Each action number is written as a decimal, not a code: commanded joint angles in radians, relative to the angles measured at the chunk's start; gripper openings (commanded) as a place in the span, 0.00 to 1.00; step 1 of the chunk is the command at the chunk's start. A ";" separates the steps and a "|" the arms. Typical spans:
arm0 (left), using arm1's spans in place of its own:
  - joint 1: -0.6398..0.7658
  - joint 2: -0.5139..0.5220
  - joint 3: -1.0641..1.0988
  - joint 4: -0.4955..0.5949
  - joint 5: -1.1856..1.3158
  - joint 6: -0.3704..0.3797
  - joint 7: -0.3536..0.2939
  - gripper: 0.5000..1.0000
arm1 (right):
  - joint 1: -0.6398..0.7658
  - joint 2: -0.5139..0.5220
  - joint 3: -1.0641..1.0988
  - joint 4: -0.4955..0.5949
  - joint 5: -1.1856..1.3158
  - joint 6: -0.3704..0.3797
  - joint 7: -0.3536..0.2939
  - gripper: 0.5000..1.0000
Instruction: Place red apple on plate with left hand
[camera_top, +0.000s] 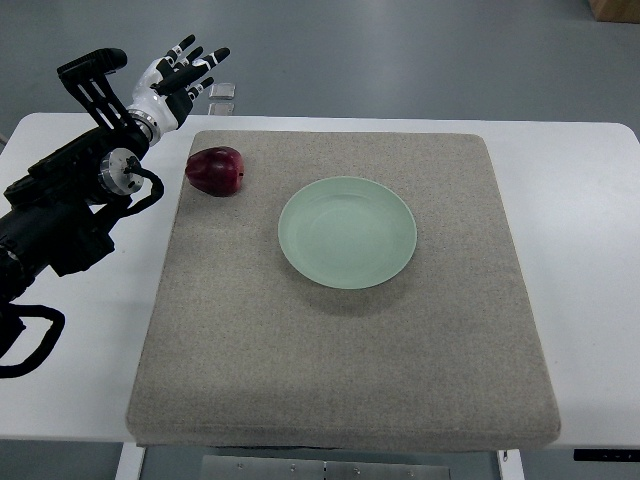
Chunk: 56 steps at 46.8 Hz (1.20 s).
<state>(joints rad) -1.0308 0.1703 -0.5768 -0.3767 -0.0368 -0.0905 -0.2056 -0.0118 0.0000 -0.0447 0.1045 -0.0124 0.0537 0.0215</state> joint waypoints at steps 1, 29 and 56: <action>0.002 0.000 0.000 -0.001 0.001 0.000 0.000 0.99 | 0.001 0.000 0.000 0.000 0.000 0.000 0.000 0.93; 0.005 0.003 0.000 -0.002 -0.005 -0.011 0.000 0.99 | 0.000 0.000 0.000 0.000 -0.001 0.000 0.000 0.93; -0.002 0.057 0.018 -0.065 0.104 -0.061 0.008 0.98 | 0.000 0.000 0.000 0.001 -0.001 0.000 0.000 0.92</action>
<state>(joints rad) -1.0326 0.2125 -0.5584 -0.4237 0.0149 -0.1522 -0.1978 -0.0116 0.0000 -0.0445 0.1047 -0.0131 0.0537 0.0215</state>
